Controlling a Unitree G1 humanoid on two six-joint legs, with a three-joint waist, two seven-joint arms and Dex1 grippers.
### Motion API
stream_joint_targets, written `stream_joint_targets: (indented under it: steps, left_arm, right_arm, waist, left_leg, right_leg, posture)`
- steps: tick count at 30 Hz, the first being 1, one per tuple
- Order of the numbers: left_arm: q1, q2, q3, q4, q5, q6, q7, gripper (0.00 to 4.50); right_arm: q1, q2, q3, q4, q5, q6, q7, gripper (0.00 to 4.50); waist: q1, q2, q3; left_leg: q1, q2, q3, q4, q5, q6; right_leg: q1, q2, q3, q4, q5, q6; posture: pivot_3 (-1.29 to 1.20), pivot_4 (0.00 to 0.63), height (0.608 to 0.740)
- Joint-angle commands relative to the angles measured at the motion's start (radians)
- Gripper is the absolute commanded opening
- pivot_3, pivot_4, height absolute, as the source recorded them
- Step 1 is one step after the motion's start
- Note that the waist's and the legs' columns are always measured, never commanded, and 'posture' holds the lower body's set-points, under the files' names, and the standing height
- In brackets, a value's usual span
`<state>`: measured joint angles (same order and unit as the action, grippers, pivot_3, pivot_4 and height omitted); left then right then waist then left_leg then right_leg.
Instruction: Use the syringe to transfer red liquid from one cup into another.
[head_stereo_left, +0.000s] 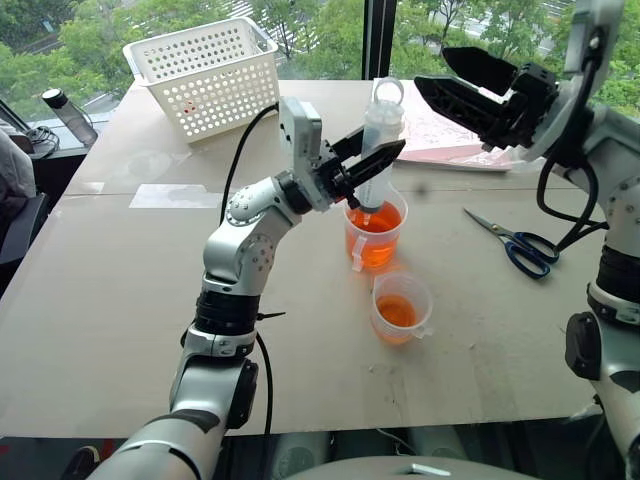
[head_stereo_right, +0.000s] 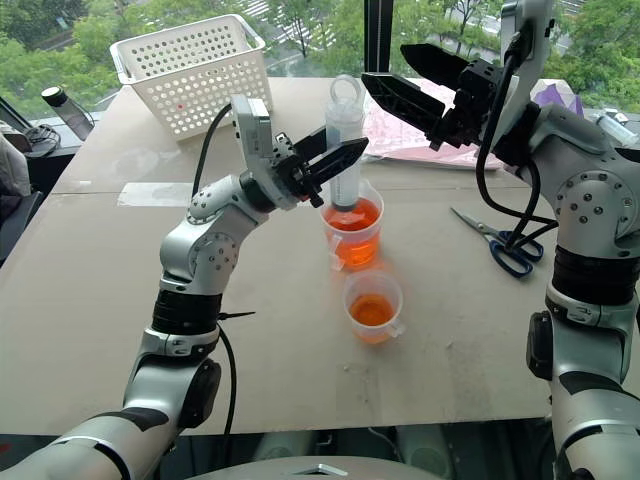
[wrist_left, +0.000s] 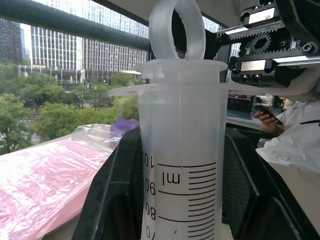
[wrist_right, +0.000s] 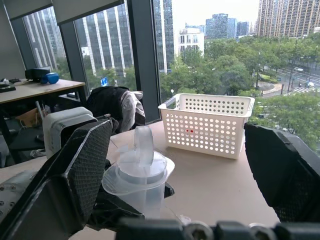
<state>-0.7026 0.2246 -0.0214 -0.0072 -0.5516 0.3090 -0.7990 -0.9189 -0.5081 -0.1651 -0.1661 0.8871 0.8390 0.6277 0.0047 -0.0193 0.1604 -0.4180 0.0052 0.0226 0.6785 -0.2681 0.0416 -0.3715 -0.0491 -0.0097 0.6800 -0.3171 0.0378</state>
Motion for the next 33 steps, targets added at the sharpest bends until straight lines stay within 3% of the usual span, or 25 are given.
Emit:
stream_joint_targets:
  steps: [1,9,12,19,33]
  left_arm:
    - [0.003,-0.026,-0.016,0.012,0.018,-0.069,-0.033,1.41]
    - [0.007,-0.038,-0.03,0.106,0.058,-0.139,-0.102,1.41]
    - [0.008,-0.042,-0.027,0.119,0.064,-0.145,-0.104,1.41]
    - [0.009,-0.049,-0.01,0.125,0.056,-0.159,-0.1,1.41]
    - [0.012,-0.053,-0.008,0.121,0.053,-0.165,-0.114,1.41]
  right_arm:
    - [-0.042,-0.002,0.005,-0.01,0.028,0.014,0.033,4.5]
    - [-0.069,-0.023,0.096,0.073,-0.028,0.051,0.124,4.5]
    - [-0.079,-0.028,0.112,0.096,-0.047,0.05,0.147,3.39]
    - [-0.08,-0.038,0.125,0.098,-0.053,0.077,0.191,0.24]
    - [-0.119,0.011,0.066,0.147,-0.045,0.088,0.15,0.11]
  waist:
    - [0.002,0.0,0.0]
    - [-0.002,0.0,0.0]
    - [-0.003,0.0,0.0]
    - [-0.007,0.0,0.0]
    - [-0.015,0.0,0.0]
  left_leg:
    - [0.0,0.0,0.0,0.0,0.0,0.0]
    - [0.0,0.0,0.0,0.0,0.0,0.0]
    - [0.0,0.0,0.0,0.0,0.0,0.0]
    - [0.0,0.0,0.0,0.0,0.0,0.0]
    - [0.0,0.0,0.0,0.0,0.0,0.0]
  right_leg:
    - [0.0,0.0,0.0,0.0,0.0,0.0]
    - [0.0,0.0,0.0,0.0,0.0,0.0]
    - [0.0,0.0,0.0,0.0,0.0,0.0]
    - [0.0,0.0,0.0,0.0,0.0,0.0]
    - [0.0,0.0,0.0,0.0,0.0,0.0]
  posture:
    - [0.0,0.15,0.74]
    - [0.0,0.15,0.74]
    - [0.0,0.15,0.74]
    - [0.0,0.15,0.74]
    - [0.0,0.15,0.74]
